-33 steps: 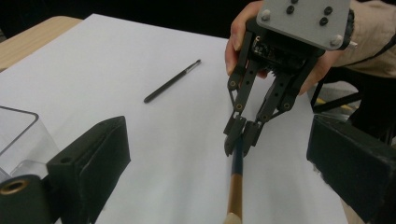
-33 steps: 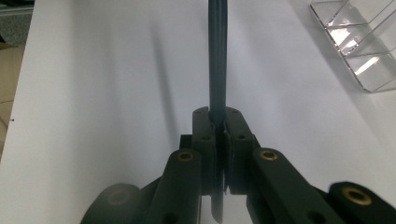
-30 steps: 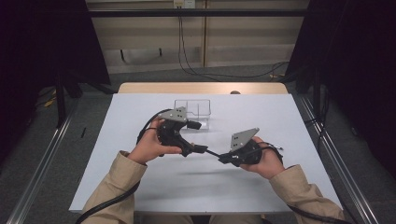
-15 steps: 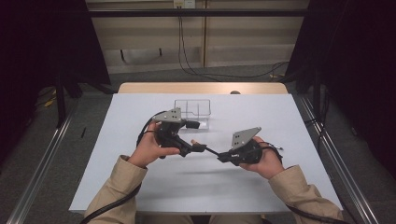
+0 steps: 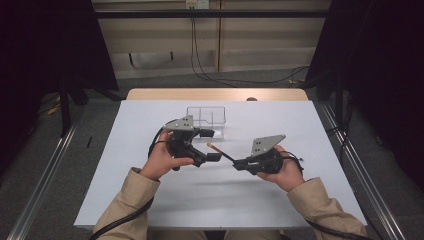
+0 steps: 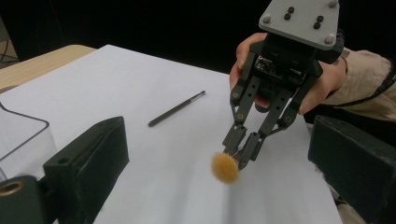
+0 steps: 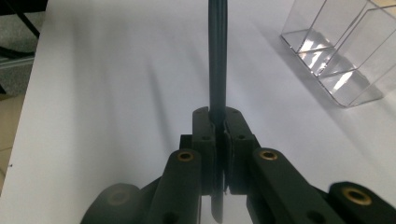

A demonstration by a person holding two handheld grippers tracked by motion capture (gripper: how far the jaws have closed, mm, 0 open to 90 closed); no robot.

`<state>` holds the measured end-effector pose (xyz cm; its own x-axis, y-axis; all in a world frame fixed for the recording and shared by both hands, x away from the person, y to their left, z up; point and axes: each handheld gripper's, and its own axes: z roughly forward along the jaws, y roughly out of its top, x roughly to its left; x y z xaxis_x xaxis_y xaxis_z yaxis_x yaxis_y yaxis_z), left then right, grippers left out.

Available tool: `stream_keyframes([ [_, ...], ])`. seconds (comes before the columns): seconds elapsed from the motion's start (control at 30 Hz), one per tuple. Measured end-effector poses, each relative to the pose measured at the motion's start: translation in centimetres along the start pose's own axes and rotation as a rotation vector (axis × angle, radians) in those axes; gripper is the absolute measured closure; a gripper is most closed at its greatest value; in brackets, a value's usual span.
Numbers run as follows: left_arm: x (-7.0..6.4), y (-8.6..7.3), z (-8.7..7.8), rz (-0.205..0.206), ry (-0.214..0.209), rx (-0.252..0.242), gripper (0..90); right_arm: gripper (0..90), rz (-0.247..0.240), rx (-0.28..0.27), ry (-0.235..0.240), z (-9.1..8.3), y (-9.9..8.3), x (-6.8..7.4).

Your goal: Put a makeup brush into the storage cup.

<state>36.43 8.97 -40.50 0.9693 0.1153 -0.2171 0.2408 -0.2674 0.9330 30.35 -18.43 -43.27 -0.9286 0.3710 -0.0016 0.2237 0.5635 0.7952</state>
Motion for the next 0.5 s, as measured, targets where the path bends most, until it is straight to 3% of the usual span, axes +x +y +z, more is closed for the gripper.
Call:
stream_keyframes([
  [0.5, 0.09, -0.20, 0.17, -0.023, -0.014, -0.028, 11.2, 85.0, 0.052, -0.104, -0.028, -0.19, 0.42, -0.13],
])
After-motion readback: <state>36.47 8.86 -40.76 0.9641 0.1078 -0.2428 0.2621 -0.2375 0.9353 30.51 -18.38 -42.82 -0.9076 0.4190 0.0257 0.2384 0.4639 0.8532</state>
